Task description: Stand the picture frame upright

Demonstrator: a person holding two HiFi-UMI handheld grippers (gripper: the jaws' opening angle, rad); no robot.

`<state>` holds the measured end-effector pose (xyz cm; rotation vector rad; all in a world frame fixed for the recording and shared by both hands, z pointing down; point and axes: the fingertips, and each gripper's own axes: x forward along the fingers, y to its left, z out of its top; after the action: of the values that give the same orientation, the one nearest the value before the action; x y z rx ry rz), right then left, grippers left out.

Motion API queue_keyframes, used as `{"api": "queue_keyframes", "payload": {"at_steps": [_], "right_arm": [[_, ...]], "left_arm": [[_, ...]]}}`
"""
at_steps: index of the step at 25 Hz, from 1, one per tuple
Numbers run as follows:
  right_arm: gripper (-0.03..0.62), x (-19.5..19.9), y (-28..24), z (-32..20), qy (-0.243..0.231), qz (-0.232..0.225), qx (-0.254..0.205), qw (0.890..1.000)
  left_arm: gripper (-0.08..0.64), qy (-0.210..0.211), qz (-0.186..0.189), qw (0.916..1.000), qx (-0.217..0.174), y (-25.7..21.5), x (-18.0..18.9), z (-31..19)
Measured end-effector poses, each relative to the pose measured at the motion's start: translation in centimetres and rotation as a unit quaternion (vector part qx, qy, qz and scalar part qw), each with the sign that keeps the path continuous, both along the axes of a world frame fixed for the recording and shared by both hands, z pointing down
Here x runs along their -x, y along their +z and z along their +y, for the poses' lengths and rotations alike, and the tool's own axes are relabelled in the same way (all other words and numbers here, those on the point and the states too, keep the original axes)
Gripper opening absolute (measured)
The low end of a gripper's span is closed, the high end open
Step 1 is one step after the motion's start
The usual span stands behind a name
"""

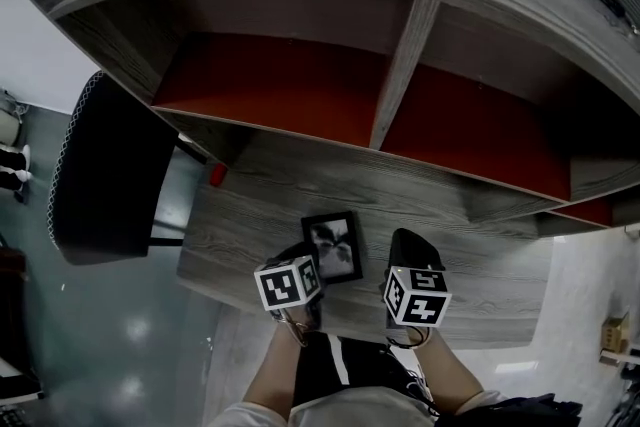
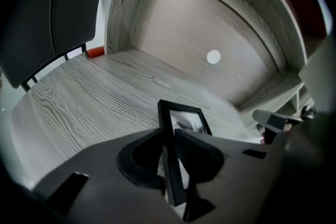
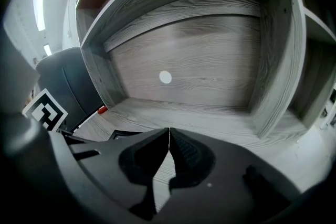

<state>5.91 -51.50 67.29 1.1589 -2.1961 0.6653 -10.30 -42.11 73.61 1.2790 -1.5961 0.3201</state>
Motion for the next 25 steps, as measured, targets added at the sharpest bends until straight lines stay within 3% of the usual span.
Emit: {"api": "queue_keyframes", "payload": {"at_steps": [11, 25], "right_arm": [[0.031, 2.4, -1.1, 2.0, 0.003, -0.005, -0.007, 1.0], [0.031, 6.1, -5.6, 3.0, -0.005, -0.009, -0.046, 0.999]], "left_arm": [[0.072, 0.026, -0.02, 0.9982, -0.05, -3.3, 2.3, 1.7], [0.072, 0.012, -0.054, 0.9879, -0.145, -11.6, 7.1, 1.7]]}}
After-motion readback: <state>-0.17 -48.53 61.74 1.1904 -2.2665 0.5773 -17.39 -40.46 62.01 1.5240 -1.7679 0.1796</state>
